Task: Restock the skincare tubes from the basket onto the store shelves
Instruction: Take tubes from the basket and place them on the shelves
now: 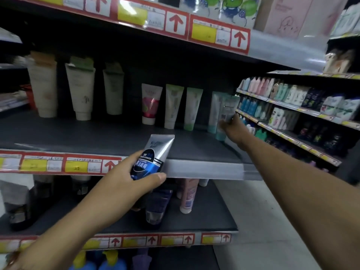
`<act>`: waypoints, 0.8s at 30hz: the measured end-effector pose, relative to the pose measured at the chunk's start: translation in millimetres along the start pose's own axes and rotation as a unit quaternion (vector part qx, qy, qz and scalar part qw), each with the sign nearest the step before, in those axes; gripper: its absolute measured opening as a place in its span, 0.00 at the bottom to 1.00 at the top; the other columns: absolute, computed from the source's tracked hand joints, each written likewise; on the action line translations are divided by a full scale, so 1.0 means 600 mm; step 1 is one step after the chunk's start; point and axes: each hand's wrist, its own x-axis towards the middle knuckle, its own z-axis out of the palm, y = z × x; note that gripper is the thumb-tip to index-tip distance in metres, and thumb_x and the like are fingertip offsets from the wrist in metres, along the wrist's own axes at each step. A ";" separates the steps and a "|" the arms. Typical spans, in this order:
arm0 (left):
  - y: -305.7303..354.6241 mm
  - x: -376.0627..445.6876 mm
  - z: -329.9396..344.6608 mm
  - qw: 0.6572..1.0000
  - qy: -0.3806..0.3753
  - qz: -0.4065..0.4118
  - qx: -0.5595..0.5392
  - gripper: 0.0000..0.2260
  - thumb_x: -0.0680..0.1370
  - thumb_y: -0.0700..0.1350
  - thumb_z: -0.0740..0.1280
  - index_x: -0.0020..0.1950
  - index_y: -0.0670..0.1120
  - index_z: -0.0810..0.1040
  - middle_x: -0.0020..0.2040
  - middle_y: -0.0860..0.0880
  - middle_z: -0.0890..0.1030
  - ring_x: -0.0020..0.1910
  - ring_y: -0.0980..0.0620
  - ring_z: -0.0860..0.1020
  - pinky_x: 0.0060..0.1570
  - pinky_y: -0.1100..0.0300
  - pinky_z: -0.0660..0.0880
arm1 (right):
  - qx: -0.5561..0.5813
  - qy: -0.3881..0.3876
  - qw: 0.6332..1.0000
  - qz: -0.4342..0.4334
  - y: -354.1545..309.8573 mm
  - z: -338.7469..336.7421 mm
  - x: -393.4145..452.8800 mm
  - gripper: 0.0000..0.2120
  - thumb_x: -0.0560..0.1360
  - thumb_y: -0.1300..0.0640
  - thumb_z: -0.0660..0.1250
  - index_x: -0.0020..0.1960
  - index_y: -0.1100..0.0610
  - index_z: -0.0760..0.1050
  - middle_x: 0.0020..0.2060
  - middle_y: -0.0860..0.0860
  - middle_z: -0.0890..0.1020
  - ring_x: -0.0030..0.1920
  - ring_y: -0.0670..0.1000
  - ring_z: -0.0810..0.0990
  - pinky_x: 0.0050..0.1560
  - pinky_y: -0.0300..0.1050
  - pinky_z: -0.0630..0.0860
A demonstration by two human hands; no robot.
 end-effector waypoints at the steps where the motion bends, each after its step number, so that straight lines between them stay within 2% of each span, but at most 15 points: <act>1: 0.000 -0.005 -0.003 1.000 -0.005 0.002 0.005 0.17 0.70 0.57 0.73 0.54 0.69 0.72 0.45 0.73 0.79 0.42 0.68 0.81 0.35 0.71 0.75 | -0.002 0.001 1.000 0.002 -0.001 -0.001 -0.001 0.17 0.80 0.60 0.62 0.67 0.63 0.64 0.53 0.54 0.74 0.52 0.52 0.73 0.45 0.41 0.70; 3: -0.002 -0.011 -0.008 1.000 -0.007 0.004 0.006 0.17 0.70 0.56 0.73 0.54 0.69 0.72 0.46 0.74 0.79 0.44 0.69 0.80 0.37 0.73 0.74 | 0.011 -0.008 1.000 0.004 -0.005 -0.003 -0.004 0.17 0.80 0.63 0.62 0.68 0.63 0.65 0.54 0.53 0.75 0.51 0.51 0.74 0.38 0.33 0.71; 5: -0.003 -0.016 -0.010 1.000 -0.002 -0.002 -0.001 0.18 0.69 0.57 0.73 0.55 0.69 0.72 0.47 0.71 0.80 0.45 0.68 0.81 0.42 0.67 0.74 | 0.044 -0.009 0.999 0.026 -0.023 -0.005 -0.024 0.19 0.79 0.61 0.64 0.68 0.62 0.65 0.57 0.53 0.76 0.52 0.50 0.75 0.35 0.32 0.71; 7: -0.005 -0.023 -0.009 1.000 0.000 -0.011 -0.009 0.18 0.70 0.56 0.74 0.56 0.67 0.73 0.47 0.69 0.81 0.44 0.67 0.81 0.44 0.66 0.75 | 0.047 0.064 0.996 0.045 -0.044 -0.016 -0.060 0.24 0.78 0.55 0.67 0.69 0.61 0.64 0.59 0.52 0.75 0.53 0.50 0.74 0.41 0.37 0.70; 8: -0.007 -0.031 -0.010 1.000 0.000 -0.010 -0.016 0.17 0.71 0.54 0.74 0.56 0.66 0.74 0.47 0.70 0.81 0.44 0.68 0.81 0.43 0.69 0.75 | 0.034 0.109 0.993 0.031 -0.051 -0.021 -0.082 0.26 0.77 0.52 0.68 0.70 0.60 0.64 0.60 0.51 0.74 0.55 0.51 0.74 0.45 0.38 0.69; 10: -0.021 -0.051 -0.014 1.000 -0.012 -0.008 -0.016 0.16 0.73 0.51 0.73 0.55 0.65 0.73 0.46 0.73 0.80 0.44 0.71 0.79 0.40 0.77 0.71 | -0.001 0.159 0.986 -0.045 -0.060 -0.021 -0.144 0.27 0.77 0.50 0.67 0.72 0.58 0.65 0.66 0.53 0.74 0.63 0.51 0.73 0.58 0.42 0.69; 12: -0.041 -0.074 -0.019 0.999 -0.024 -0.030 -0.007 0.16 0.74 0.51 0.73 0.54 0.66 0.70 0.45 0.76 0.78 0.45 0.73 0.78 0.41 0.78 0.71 | -0.015 0.139 0.980 -0.143 -0.059 -0.001 -0.231 0.23 0.77 0.53 0.66 0.71 0.53 0.68 0.64 0.47 0.73 0.65 0.46 0.71 0.65 0.39 0.66; 14: -0.069 -0.094 -0.027 0.997 -0.031 -0.063 0.014 0.19 0.72 0.55 0.74 0.57 0.66 0.69 0.48 0.74 0.78 0.47 0.68 0.79 0.43 0.74 0.73 | 0.001 0.086 0.975 -0.207 -0.056 0.039 -0.329 0.16 0.77 0.54 0.67 0.64 0.49 0.72 0.59 0.43 0.74 0.60 0.38 0.71 0.62 0.30 0.64; 16: -0.100 -0.113 -0.038 0.994 -0.040 -0.097 0.037 0.25 0.67 0.62 0.74 0.60 0.67 0.67 0.50 0.69 0.80 0.48 0.64 0.81 0.47 0.68 0.77 | 0.032 0.015 0.973 -0.228 -0.054 0.089 -0.417 0.12 0.75 0.52 0.67 0.58 0.48 0.75 0.54 0.41 0.76 0.57 0.36 0.73 0.57 0.26 0.65; 17: -0.114 -0.122 -0.044 0.992 -0.041 -0.114 0.042 0.28 0.64 0.65 0.73 0.61 0.67 0.67 0.50 0.65 0.81 0.47 0.63 0.81 0.48 0.63 0.78 | 0.050 -0.035 0.977 -0.204 -0.050 0.119 -0.451 0.12 0.74 0.51 0.67 0.57 0.48 0.76 0.53 0.41 0.77 0.56 0.37 0.75 0.55 0.25 0.67; 19: -0.135 -0.138 -0.054 0.990 -0.033 -0.131 0.048 0.30 0.63 0.67 0.71 0.63 0.66 0.68 0.51 0.62 0.82 0.47 0.62 0.81 0.52 0.58 0.78 | 0.117 -0.194 0.973 -0.040 -0.045 0.182 -0.495 0.16 0.75 0.48 0.69 0.62 0.48 0.76 0.55 0.43 0.79 0.55 0.40 0.78 0.54 0.28 0.71; 21: -0.152 -0.149 -0.061 0.989 -0.022 -0.138 0.043 0.29 0.64 0.68 0.69 0.63 0.65 0.70 0.53 0.64 0.82 0.51 0.65 0.80 0.58 0.56 0.77 | 0.214 -0.357 0.900 0.127 -0.048 0.240 -0.518 0.23 0.72 0.42 0.69 0.64 0.50 0.77 0.55 0.48 0.83 0.55 0.47 0.82 0.58 0.40 0.76; 23: -0.161 -0.159 -0.068 0.988 -0.018 -0.152 0.021 0.23 0.66 0.69 0.66 0.61 0.68 0.73 0.53 0.66 0.82 0.53 0.68 0.79 0.63 0.55 0.74 | 0.296 -0.432 0.835 0.168 -0.058 0.283 -0.527 0.23 0.73 0.41 0.65 0.61 0.53 0.80 0.56 0.54 0.84 0.58 0.54 0.82 0.64 0.53 0.74; 24: -0.165 -0.164 -0.073 0.987 -0.019 -0.157 0.023 0.17 0.69 0.68 0.64 0.58 0.71 0.74 0.52 0.67 0.82 0.52 0.69 0.78 0.63 0.57 0.74 | 0.332 -0.444 0.813 0.179 -0.067 0.297 -0.529 0.21 0.74 0.43 0.64 0.61 0.54 0.80 0.56 0.56 0.83 0.59 0.55 0.81 0.64 0.55 0.74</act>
